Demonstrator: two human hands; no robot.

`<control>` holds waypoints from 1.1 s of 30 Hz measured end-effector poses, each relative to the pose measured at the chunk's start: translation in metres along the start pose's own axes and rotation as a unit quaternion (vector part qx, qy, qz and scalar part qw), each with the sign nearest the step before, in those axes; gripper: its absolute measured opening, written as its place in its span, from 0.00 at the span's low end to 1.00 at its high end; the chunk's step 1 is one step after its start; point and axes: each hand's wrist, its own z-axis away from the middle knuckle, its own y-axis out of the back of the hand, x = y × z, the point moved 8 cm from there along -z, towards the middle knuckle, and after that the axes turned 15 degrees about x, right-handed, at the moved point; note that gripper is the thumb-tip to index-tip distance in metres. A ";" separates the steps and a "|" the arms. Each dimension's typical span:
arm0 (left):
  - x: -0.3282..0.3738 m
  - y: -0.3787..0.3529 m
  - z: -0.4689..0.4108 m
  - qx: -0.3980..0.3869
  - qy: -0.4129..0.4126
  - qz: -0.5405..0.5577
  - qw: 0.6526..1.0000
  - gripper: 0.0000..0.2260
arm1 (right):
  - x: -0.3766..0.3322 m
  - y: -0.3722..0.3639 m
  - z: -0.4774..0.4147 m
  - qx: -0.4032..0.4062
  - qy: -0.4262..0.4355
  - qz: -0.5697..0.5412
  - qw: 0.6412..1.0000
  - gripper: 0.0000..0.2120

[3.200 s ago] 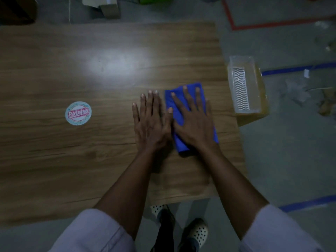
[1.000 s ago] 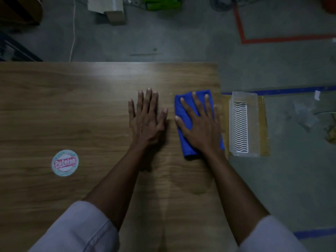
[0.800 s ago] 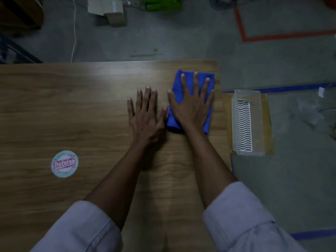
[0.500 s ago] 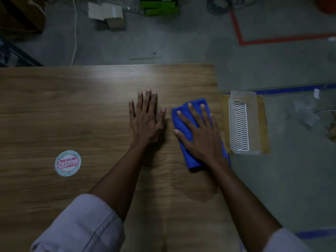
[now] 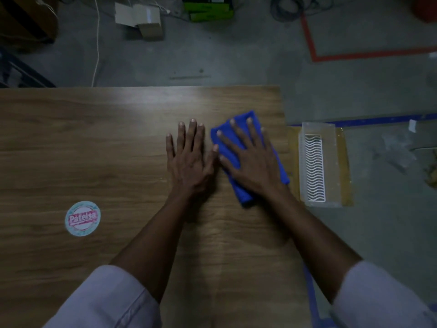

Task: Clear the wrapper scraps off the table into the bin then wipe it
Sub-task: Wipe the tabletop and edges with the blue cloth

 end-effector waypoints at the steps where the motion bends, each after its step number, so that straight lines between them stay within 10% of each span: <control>1: 0.000 0.000 0.000 0.002 -0.003 -0.002 1.000 0.31 | -0.006 0.001 0.008 -0.007 0.040 -0.015 0.999 0.29; 5: 0.000 -0.002 -0.001 -0.014 0.001 -0.003 1.000 0.33 | 0.032 -0.003 -0.038 -0.053 0.114 -0.044 0.991 0.29; 11: 0.001 -0.002 -0.001 -0.021 0.012 0.000 1.000 0.34 | 0.071 -0.010 -0.108 -0.005 -0.126 -0.018 0.992 0.28; 18: 0.000 0.001 -0.001 0.013 0.010 0.009 1.000 0.30 | 0.011 -0.009 -0.056 -0.022 0.144 -0.048 0.988 0.27; 23: 0.001 0.001 -0.002 -0.003 0.017 0.010 1.000 0.31 | 0.090 0.002 -0.074 0.028 -0.142 -0.006 0.989 0.26; 29: -0.002 -0.001 -0.003 0.023 0.013 0.018 0.999 0.31 | -0.026 0.006 0.025 -0.009 0.091 -0.067 0.994 0.24; 33: 0.001 -0.002 -0.002 0.007 0.011 0.009 1.000 0.31 | 0.052 0.006 -0.019 0.024 0.007 -0.022 0.999 0.27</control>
